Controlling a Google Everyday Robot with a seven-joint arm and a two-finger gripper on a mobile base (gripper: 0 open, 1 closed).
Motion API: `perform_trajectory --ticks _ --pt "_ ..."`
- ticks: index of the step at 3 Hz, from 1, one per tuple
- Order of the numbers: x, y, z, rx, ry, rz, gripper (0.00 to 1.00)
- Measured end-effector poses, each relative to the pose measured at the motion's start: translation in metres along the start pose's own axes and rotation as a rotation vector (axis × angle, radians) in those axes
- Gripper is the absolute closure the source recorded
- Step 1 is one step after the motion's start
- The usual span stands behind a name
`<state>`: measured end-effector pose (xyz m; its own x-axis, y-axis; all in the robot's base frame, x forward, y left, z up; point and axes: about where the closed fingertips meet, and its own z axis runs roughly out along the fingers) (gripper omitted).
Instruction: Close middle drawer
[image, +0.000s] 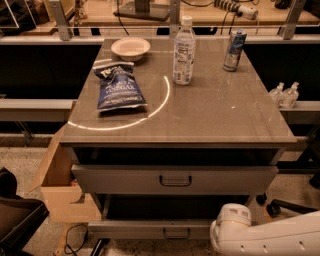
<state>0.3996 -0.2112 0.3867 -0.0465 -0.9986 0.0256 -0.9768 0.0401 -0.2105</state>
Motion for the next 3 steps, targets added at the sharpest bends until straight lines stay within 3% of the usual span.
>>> perform_trajectory --ticks 2,3 --pt "-0.013 -0.018 0.015 0.024 -0.066 -0.026 1.0" --pt "-0.01 -0.033 0.02 0.06 -0.092 -0.032 1.0"
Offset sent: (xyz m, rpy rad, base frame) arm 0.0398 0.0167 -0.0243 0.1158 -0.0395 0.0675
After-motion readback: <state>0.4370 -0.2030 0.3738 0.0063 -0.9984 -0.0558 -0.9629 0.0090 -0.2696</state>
